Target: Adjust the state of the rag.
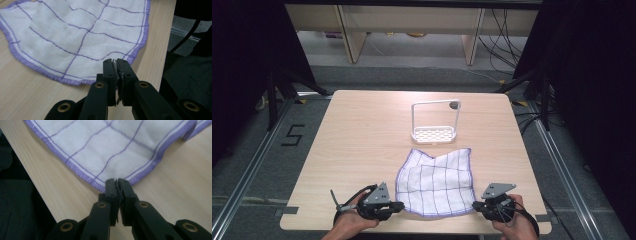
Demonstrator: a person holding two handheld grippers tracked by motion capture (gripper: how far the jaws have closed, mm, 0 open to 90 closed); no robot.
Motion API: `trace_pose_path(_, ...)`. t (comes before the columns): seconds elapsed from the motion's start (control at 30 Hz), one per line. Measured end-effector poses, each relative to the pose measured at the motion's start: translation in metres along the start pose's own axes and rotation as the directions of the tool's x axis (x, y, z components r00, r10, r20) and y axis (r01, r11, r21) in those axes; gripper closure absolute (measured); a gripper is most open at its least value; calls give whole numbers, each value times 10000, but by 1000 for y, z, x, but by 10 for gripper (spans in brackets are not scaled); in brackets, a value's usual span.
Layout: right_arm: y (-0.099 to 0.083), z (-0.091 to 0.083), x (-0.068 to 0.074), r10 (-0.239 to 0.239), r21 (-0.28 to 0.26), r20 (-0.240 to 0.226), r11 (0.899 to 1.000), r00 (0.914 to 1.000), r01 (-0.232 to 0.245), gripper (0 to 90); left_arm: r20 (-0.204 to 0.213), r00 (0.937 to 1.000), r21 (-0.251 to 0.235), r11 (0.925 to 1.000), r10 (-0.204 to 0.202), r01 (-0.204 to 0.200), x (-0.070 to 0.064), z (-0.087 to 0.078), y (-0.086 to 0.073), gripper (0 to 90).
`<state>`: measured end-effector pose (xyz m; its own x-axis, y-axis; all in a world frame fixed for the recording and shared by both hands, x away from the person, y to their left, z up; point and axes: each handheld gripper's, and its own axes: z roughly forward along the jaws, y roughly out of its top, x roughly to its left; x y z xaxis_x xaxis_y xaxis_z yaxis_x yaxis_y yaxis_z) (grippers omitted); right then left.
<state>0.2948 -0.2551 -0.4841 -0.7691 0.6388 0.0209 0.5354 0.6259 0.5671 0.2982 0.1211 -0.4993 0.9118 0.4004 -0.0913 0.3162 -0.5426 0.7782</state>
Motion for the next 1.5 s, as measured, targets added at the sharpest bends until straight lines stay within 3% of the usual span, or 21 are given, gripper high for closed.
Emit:
trace_pose_path(0.1, -3, 4, 1, 13, 55, -62, 10000, 10000, -12, 859, 153, 9998, 107, 9999, 112, -113, -3, 3, 0, 835)
trace_pose_path(0.17, -4, 2, 3, 286, 277, 89, 9992, 9996, -288, 830, 408, 9991, 146, 9998, -138, 132, -3, 4, -1, 734)
trace_pose_path(0.23, -5, 1, 4, 520, 174, 111, 9985, 9986, -522, 775, 254, 9993, -84, 9996, -281, 284, 1, 0, 0, 651)
trace_pose_path(0.27, -4, -2, 3, 458, 74, 160, 9989, 9988, -459, 731, 93, 9977, -375, 9971, -664, 668, 4, -4, 2, 620)
trace_pose_path(0.33, 0, -11, 0, 713, -676, 455, 9954, 9964, -681, 644, -256, 9957, -849, 9926, -889, 865, 14, -11, 5, 570)
trace_pose_path(0.53, 4, -18, -11, 1307, -1236, 829, 9851, 9880, -1199, 544, -1547, 9731, -1622, 9760, -1709, 1456, 59, -27, 15, 532)
trace_pose_path(0.77, 17, -16, -37, 1742, -1984, 672, 9673, 9824, -1579, 511, -2283, 9465, -1430, 9695, -2279, 1989, 89, -12, 19, 455)
trace_pose_path(0.83, 23, -10, -46, 1774, -2219, 913, 9629, 9799, -1537, 508, -2358, 9453, -1256, 9717, -2252, 2002, 95, -9, 18, 445)
trace_pose_path(0.87, 26, -9, -45, 2096, -2116, 797, 9589, 9745, -1889, 508, -2394, 9465, -1080, 9748, -2163, 1954, 97, -9, 18, 439)
trace_pose_path(0.9, 28, -7, -50, 1781, -2165, 931, 9640, 9796, -1547, 503, -2423, 9421, -1234, 9705, -2318, 2071, 98, -6, 19, 433)
trace_pose_path(1.0, 37, -1, -59, 1772, -2235, 1082, 9631, 9782, -1497, 496, -2483, 9424, -933, 9739, -2242, 2071, 104, -5, 18, 412)
trace_pose_path(1.03, 40, 1, -61, 1891, -2217, 1105, 9617, 9757, -1613, 482, -2534, 9360, -1115, 9685, -2442, 2225, 104, -2, 18, 403)
trace_pose_path(1.07, 42, 4, -64, 1808, -2378, 1186, 9598, 9763, -1489, 474, -2601, 9393, -863, 9743, -2236, 2080, 106, -4, 18, 397)
trace_pose_path(1.13, 46, 8, -67, 2120, -2559, 824, 9488, 9738, -1849, 474, -2610, 9393, -876, 9745, -2226, 2066, 109, -3, 18, 390)
trace_pose_path(1.17, 48, 9, -70, 2059, -2450, 860, 9527, 9748, -1796, 474, -2602, 9400, -822, 9751, -2205, 2060, 110, -4, 18, 384)
trace_pose_path(1.2, 50, 10, -70, 2249, -2325, 823, 9516, 9709, -2007, 474, -2583, 9339, -1032, 9683, -2471, 2276, 110, -3, 19, 380)
trace_pose_path(1.23, 52, 12, -74, 2144, -2381, 832, 9526, 9732, -1895, 473, -2693, 9348, -904, 9724, -2318, 2151, 111, -4, 19, 379)
trace_pose_path(1.33, 56, 18, -80, 1991, -2431, 993, 9550, 9749, -1702, 466, -2648, 9341, -922, 9706, -2393, 2225, 114, -4, 21, 375)
trace_pose_path(1.37, 59, 20, -83, 2067, -2422, 1003, 9538, 9732, -1776, 464, -2763, 9270, -1138, 9664, -2537, 2306, 114, -3, 21, 373)
trace_pose_path(1.47, 66, 24, -88, 2342, -2498, 1064, 9470, 9664, -2020, 457, -2724, 9311, -968, 9698, -2423, 2241, 118, -6, 24, 369)
trace_pose_path(1.5, 68, 25, -91, 2262, -2594, 1114, 9466, 9677, -1914, 453, -2705, 9283, -1119, 9661, -2551, 2329, 119, -6, 25, 369)
